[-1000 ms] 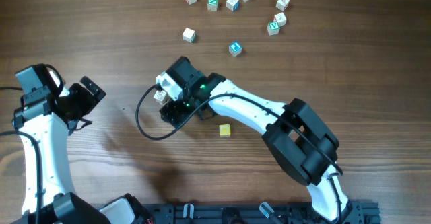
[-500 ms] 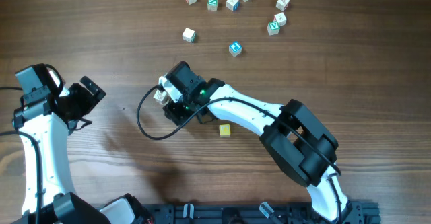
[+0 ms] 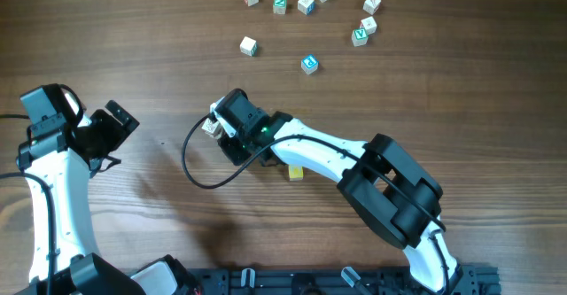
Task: Form a tower
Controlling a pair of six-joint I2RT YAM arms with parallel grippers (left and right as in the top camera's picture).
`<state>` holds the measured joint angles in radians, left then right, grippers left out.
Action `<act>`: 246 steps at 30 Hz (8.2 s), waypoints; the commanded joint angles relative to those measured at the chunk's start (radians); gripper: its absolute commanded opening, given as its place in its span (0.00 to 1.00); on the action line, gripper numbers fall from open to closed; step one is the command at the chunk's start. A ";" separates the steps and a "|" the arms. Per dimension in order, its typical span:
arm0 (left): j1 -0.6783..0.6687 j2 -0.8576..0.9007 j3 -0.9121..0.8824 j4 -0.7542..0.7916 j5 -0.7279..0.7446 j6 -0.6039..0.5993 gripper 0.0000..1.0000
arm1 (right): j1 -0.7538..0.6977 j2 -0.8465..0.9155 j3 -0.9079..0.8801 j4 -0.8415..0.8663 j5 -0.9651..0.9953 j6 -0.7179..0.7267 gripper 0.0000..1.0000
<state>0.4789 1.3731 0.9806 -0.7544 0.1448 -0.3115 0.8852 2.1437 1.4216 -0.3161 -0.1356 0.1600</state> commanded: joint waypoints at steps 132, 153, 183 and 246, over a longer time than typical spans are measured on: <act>-0.364 0.393 -0.005 0.216 0.278 0.046 0.04 | -0.035 0.002 -0.009 0.010 -0.118 0.676 0.04; -0.370 0.393 -0.005 0.246 0.282 0.042 0.04 | -0.036 0.002 -0.009 0.014 -0.117 0.674 0.04; -0.389 0.393 -0.005 0.292 0.127 0.042 0.12 | -0.036 0.002 -0.009 0.002 -0.158 0.650 0.04; 0.023 0.207 0.054 0.107 -0.031 -0.018 1.00 | -0.036 -0.058 0.429 -0.374 -0.017 -0.370 0.04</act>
<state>0.4969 1.5913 1.0187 -0.6479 0.1127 -0.3202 0.8528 2.0281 1.7218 -0.6136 -0.1673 -0.1783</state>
